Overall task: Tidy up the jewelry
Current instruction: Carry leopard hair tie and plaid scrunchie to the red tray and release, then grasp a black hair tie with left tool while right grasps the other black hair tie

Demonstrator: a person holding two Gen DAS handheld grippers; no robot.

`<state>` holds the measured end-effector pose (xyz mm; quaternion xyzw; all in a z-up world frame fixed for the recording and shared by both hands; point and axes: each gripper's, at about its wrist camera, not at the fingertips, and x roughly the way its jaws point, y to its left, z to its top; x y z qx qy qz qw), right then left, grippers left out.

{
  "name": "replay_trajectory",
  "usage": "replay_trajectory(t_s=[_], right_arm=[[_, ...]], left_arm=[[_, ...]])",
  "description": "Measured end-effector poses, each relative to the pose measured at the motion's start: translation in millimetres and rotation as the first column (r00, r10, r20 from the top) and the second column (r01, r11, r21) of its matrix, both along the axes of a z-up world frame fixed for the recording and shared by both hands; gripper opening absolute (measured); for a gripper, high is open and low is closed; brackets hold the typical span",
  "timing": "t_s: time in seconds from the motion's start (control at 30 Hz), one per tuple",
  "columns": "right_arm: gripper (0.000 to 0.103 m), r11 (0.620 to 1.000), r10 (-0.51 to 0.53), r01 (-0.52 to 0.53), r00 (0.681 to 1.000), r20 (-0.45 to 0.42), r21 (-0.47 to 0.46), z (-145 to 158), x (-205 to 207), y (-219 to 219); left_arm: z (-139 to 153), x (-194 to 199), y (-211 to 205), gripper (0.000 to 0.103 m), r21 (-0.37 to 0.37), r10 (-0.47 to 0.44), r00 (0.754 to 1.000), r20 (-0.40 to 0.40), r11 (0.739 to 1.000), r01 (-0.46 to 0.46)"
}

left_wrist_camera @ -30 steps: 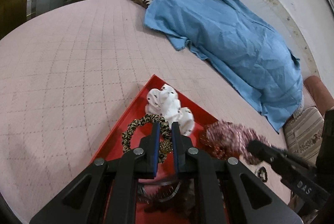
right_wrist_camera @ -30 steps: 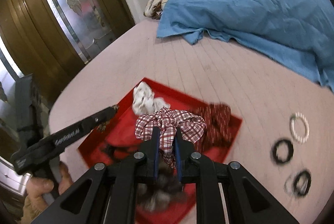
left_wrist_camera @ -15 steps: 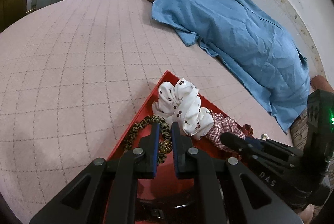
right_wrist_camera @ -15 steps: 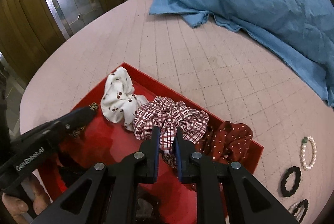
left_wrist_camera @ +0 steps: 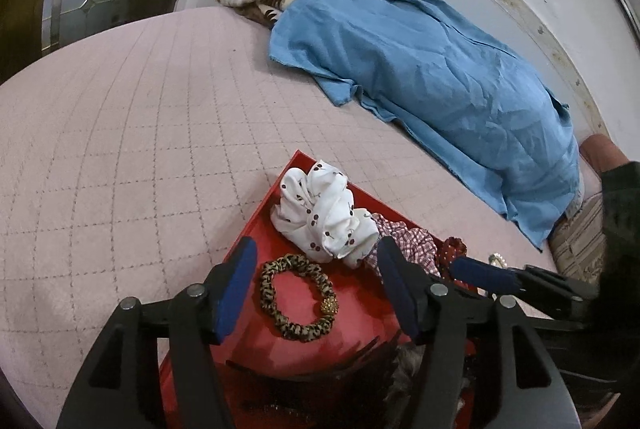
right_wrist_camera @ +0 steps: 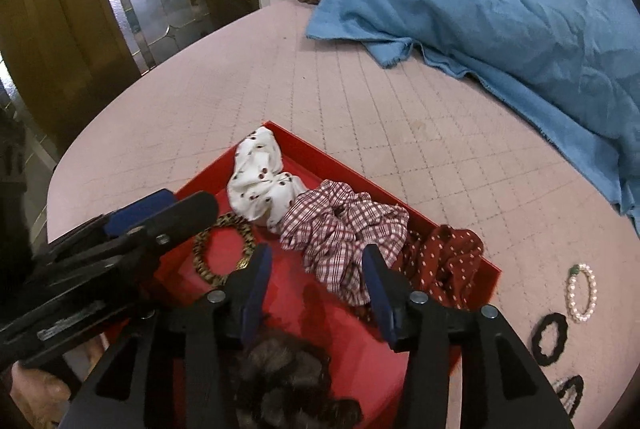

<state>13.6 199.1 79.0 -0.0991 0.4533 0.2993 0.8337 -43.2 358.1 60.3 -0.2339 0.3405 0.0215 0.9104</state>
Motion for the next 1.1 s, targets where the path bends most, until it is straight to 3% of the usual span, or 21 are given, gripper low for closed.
replay_trajectory(t_s=[0.13, 0.3, 0.57, 0.87, 1.1], right_arm=[[0.059, 1.0, -0.015, 0.015, 1.0, 0.014, 0.022, 13, -14, -21], [0.06, 0.995, -0.088, 0.088, 0.996, 0.013, 0.049, 24, -35, -73], [0.063, 0.957, -0.287, 0.287, 0.958, -0.014, 0.04, 17, -68, -197], [0.064, 0.869, -0.49, 0.492, 0.871, -0.045, 0.053, 5, -91, -320], [0.067, 0.87, -0.481, 0.483, 0.876, -0.041, 0.096, -2, -103, -330]], left_arm=[[2, -8, 0, 0.068, 0.008, 0.007, 1.0, 0.023, 1.0, -0.007], [0, -17, 5, 0.07, -0.002, 0.047, 0.999, 0.024, 0.999, -0.047], [13, -37, -13, 0.07, 0.061, 0.066, 0.998, 0.01, 0.996, -0.067], [55, -57, -88, 0.07, 0.087, -0.093, 0.996, 0.012, 0.992, 0.091], [67, -49, -173, 0.07, 0.148, -0.268, 0.963, -0.028, 0.952, 0.27]])
